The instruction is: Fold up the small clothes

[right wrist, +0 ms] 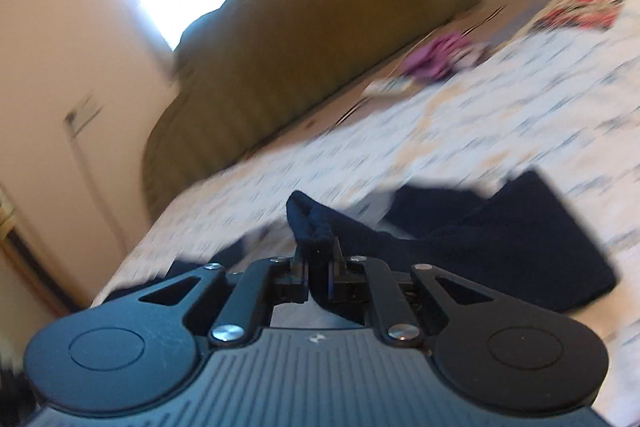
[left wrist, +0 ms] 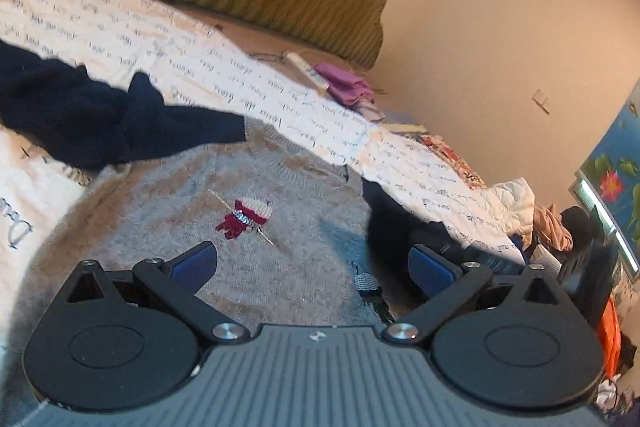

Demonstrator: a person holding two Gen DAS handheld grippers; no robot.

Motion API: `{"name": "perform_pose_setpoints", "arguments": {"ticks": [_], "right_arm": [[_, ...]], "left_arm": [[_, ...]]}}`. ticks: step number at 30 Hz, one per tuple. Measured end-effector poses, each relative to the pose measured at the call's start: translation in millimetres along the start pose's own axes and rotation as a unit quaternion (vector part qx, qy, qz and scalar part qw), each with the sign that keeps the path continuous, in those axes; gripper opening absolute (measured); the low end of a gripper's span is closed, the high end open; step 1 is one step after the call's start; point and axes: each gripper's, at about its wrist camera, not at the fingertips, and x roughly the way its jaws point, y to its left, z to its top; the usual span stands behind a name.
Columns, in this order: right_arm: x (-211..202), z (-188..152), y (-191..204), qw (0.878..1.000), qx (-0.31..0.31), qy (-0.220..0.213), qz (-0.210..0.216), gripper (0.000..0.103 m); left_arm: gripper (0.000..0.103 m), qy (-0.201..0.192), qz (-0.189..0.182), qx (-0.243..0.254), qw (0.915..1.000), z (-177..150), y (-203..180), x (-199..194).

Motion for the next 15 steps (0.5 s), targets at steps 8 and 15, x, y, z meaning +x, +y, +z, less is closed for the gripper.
{"name": "perform_pose_setpoints", "arguments": {"ticks": [8, 15], "right_arm": [[-31.4, -45.6, 8.8, 0.999, 0.032, -0.024, -0.013, 0.082], [-54.2, -81.0, -9.1, 0.998, 0.022, -0.043, -0.035, 0.082]], "left_arm": [[0.103, 0.086, -0.026, -0.048, 0.9948, -8.3, 6.1, 50.6], [0.100, 0.125, -0.023, -0.037, 0.9912, -10.0, -10.2, 106.5]]}}
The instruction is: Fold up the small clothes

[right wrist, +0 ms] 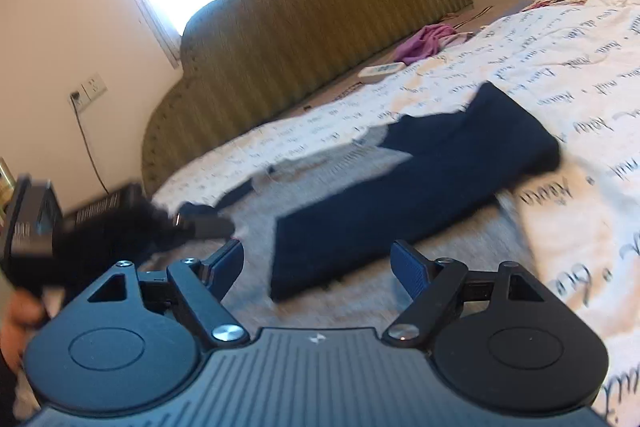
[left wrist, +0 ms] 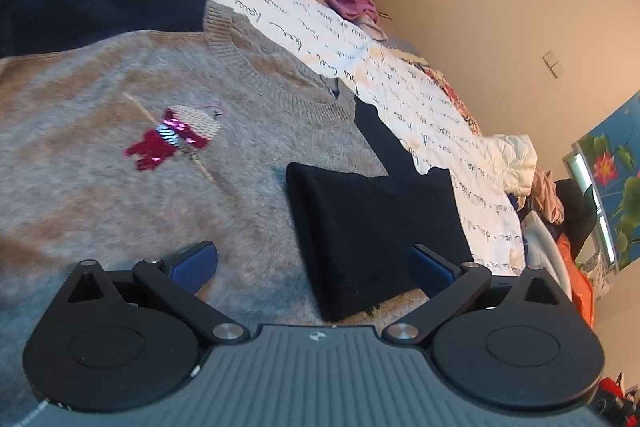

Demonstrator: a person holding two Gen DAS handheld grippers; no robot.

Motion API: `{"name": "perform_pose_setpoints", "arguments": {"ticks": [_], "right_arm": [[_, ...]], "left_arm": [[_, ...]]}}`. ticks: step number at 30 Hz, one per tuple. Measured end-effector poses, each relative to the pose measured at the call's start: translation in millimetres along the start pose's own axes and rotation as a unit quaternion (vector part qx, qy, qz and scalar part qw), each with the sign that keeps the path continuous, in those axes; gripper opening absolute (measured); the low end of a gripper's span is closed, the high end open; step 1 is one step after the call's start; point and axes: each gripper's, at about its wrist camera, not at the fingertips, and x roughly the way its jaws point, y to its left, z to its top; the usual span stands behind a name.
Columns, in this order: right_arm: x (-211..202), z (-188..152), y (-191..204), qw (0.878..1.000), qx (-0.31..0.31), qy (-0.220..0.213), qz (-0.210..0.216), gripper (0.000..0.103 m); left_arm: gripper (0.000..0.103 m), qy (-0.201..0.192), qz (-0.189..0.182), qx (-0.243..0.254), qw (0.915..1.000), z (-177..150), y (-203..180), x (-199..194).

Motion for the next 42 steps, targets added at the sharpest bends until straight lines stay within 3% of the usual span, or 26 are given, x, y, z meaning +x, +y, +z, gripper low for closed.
{"name": "perform_pose_setpoints", "arguments": {"ticks": [2, 4, 8, 10, 11, 12, 19, 23, 26, 30, 34, 36, 37, 39, 42], "right_arm": [[1.0, -0.3, -7.7, 1.000, 0.021, 0.004, 0.007, 0.082], [-1.7, -0.6, -14.6, 0.999, 0.042, -0.016, 0.012, 0.082], [-2.4, -3.3, -27.7, 0.996, 0.079, -0.022, 0.022, 0.081], [-4.2, -5.0, -28.2, 0.996, 0.080, -0.024, 0.023, 0.081], [-4.1, -5.1, -27.6, 0.996, 0.078, -0.023, 0.023, 0.081], [-3.2, -5.0, -26.5, 0.997, 0.076, -0.023, 0.024, 0.081], [-3.3, -6.1, -28.0, 0.996, 0.080, -0.026, 0.028, 0.081], [-3.0, -6.7, -25.3, 0.997, 0.072, -0.023, 0.027, 0.081], [-1.5, -6.1, -24.3, 0.997, 0.070, -0.020, 0.026, 0.081], [0.5, -5.1, -24.3, 0.997, 0.070, -0.015, 0.026, 0.081], [2.7, -3.9, -23.7, 0.997, 0.068, -0.010, 0.024, 0.081], [3.6, -3.0, -22.7, 0.997, 0.068, -0.006, 0.021, 0.081], [3.8, -0.6, -21.7, 0.998, 0.067, 0.000, 0.019, 0.081], [3.8, 10.8, -16.8, 0.998, 0.062, 0.007, 0.024, 0.082], [4.0, 39.7, -6.8, 0.998, 0.042, -0.024, 0.043, 0.082]], "left_arm": [[0.096, 0.000, 0.002, 0.013, 0.9999, 2.3, -6.9, 9.7], [0.082, 0.001, 0.007, 0.024, 0.9997, 4.3, -13.7, 18.1], [0.042, 0.016, 0.019, 0.039, 0.9989, 7.4, -24.1, 34.3], [0.031, 0.015, 0.028, 0.048, 0.9983, 7.8, -27.5, 38.2], [0.014, 0.013, 0.034, 0.058, 0.9977, 8.0, -29.1, 39.1], [0.006, 0.013, 0.041, 0.066, 0.9969, 8.5, -30.8, 40.1], [0.004, -0.049, 0.052, 0.124, 0.9898, 31.9, -46.0, 6.4], [0.004, -0.082, 0.114, 0.149, 0.9787, 63.1, -36.1, -15.2], [0.004, -0.071, 0.160, 0.137, 0.9751, 78.3, -7.7, -17.0], [0.004, -0.047, 0.202, 0.158, 0.9654, 71.5, 16.8, -6.5], [0.008, -0.043, 0.229, 0.215, 0.9486, 55.4, 16.4, 3.7], [0.024, -0.044, 0.235, 0.230, 0.9434, 53.5, 12.2, 3.6], [0.026, -0.044, 0.232, 0.233, 0.9433, 53.7, 11.9, 1.3], [0.044, -0.048, 0.235, 0.237, 0.9416, 54.7, 13.8, -4.2], [0.047, -0.057, 0.248, 0.249, 0.9346, 53.6, 15.1, -9.7]]}}
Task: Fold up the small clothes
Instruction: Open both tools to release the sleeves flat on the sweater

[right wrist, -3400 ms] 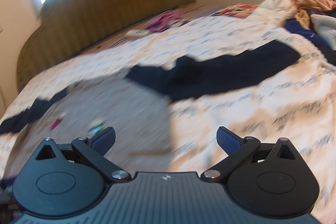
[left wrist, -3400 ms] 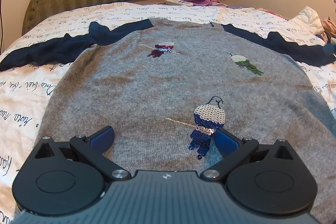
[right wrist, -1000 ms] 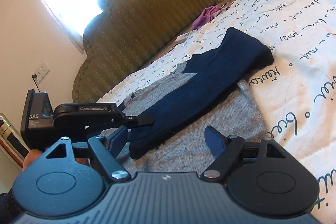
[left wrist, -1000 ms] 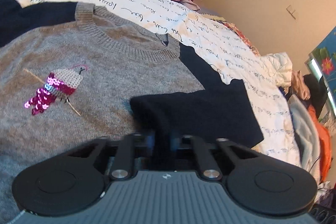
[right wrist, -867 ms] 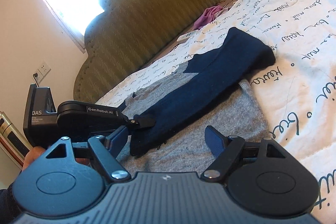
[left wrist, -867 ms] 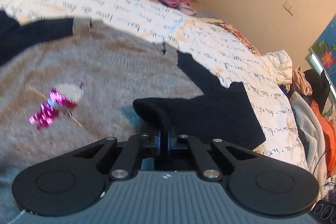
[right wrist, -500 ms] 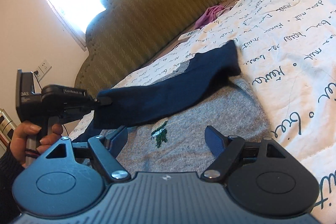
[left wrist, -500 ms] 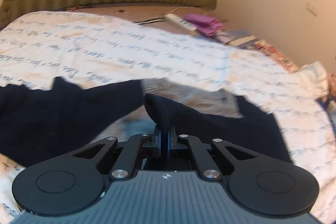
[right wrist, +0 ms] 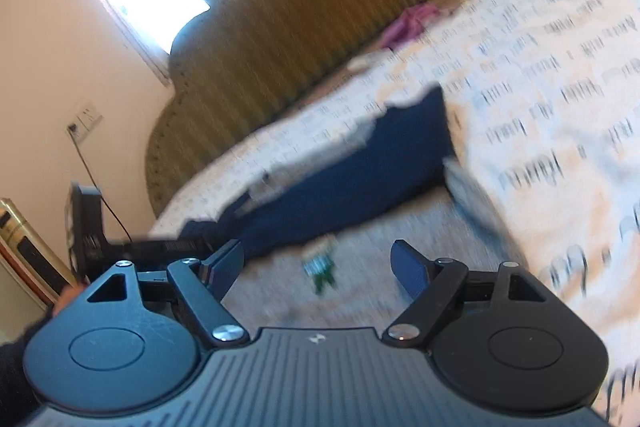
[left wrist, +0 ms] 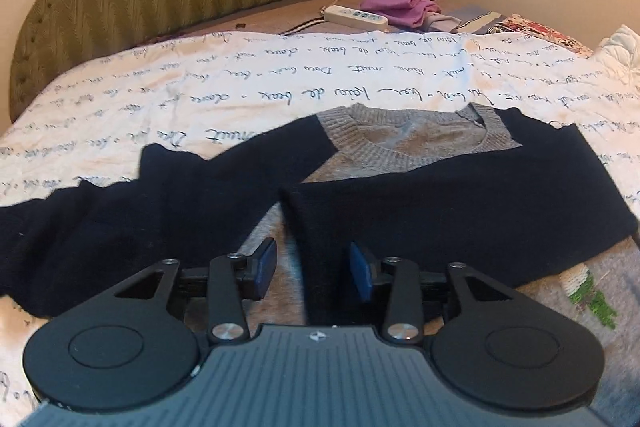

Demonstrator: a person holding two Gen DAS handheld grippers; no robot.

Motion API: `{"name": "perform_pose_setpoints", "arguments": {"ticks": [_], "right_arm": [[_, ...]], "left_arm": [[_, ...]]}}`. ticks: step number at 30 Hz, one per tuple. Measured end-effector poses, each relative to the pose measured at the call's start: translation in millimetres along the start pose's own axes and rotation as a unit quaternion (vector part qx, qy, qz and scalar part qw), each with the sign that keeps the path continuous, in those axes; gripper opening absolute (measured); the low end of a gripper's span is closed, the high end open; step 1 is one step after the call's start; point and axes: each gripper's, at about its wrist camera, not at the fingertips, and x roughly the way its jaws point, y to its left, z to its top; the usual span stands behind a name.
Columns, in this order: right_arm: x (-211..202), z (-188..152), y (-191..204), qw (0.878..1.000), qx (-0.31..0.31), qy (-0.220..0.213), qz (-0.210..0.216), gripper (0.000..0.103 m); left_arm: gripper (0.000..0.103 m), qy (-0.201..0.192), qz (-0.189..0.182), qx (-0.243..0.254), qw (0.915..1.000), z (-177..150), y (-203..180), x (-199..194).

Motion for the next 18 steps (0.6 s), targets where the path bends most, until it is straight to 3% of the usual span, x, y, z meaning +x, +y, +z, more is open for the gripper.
{"name": "perform_pose_setpoints", "arguments": {"ticks": [3, 8, 12, 18], "right_arm": [[26.8, 31.9, 16.6, 0.999, -0.053, -0.007, -0.013, 0.086], [90.6, 57.3, 20.5, 0.990, -0.112, 0.026, -0.088, 0.086], [121.1, 55.0, 6.8, 0.983, -0.116, 0.054, -0.134, 0.086], [132.3, 46.7, -22.4, 0.981, -0.080, 0.087, -0.155, 0.086]], "left_arm": [[0.047, -0.006, 0.009, -0.004, 0.9999, -0.8, 2.0, -4.7], [0.049, -0.026, 0.006, -0.014, 0.9995, 1.8, -5.3, -11.5], [0.053, -0.022, -0.014, -0.003, 0.9997, -1.7, -17.2, -5.2], [0.056, -0.011, -0.016, -0.006, 0.9998, -8.3, -18.6, 11.3]]}}
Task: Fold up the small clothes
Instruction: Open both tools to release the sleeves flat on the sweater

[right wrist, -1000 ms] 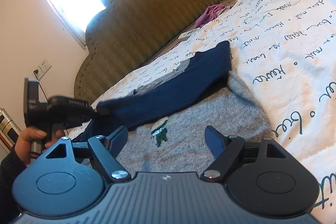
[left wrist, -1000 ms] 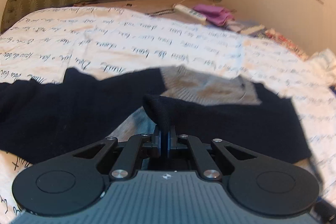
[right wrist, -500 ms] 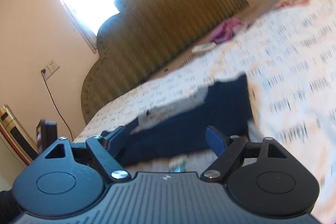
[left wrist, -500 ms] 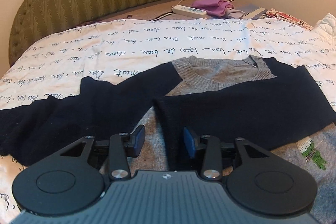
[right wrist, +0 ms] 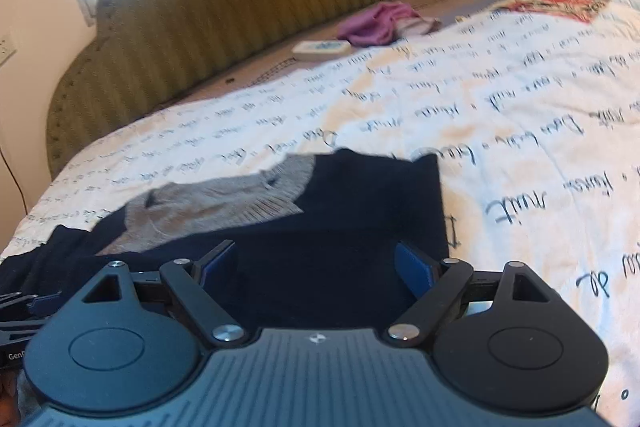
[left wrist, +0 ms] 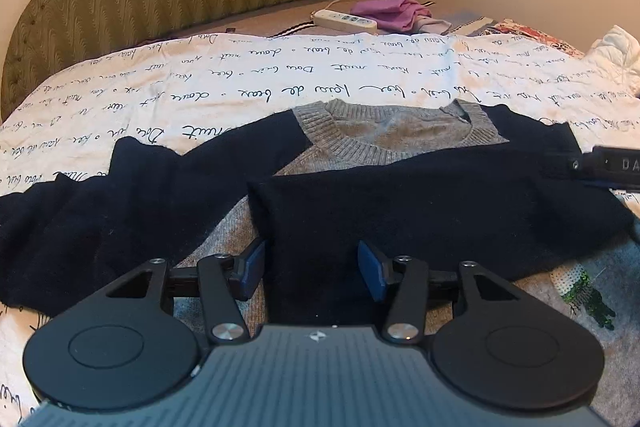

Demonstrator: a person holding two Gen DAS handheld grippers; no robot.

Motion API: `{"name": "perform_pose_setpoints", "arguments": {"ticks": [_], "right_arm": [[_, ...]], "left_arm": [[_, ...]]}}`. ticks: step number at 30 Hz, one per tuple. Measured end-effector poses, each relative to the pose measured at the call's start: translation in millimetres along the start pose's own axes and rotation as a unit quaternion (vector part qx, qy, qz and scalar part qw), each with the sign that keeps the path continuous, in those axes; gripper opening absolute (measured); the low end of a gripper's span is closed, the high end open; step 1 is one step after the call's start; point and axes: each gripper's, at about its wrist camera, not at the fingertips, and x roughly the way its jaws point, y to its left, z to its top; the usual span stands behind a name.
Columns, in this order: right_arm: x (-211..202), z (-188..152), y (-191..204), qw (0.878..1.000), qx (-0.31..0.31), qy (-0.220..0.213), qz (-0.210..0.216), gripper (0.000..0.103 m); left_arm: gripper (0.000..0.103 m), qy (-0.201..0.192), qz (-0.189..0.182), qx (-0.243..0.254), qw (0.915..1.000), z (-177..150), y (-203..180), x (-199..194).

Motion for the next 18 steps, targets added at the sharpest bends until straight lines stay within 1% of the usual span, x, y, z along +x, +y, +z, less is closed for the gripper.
{"name": "perform_pose_setpoints", "arguments": {"ticks": [4, 7, 9, 18], "right_arm": [[3.2, -6.9, -0.5, 1.000, -0.013, -0.006, 0.000, 0.086], [7.4, -14.2, 8.2, 0.998, -0.051, -0.015, -0.015, 0.087], [9.1, -14.4, 12.7, 0.998, -0.062, -0.013, -0.025, 0.087], [9.3, -16.1, 13.7, 0.997, -0.067, -0.016, -0.028, 0.087]], "left_arm": [[0.057, 0.000, -0.005, -0.006, 1.0000, -1.4, 3.2, 1.9], [0.059, -0.001, -0.007, -0.009, 0.9999, -2.2, 5.3, 2.8], [0.059, 0.000, -0.009, -0.012, 0.9999, -2.2, 5.9, 2.5], [0.060, 0.001, -0.014, -0.018, 0.9997, -2.0, 7.7, 4.0]]}}
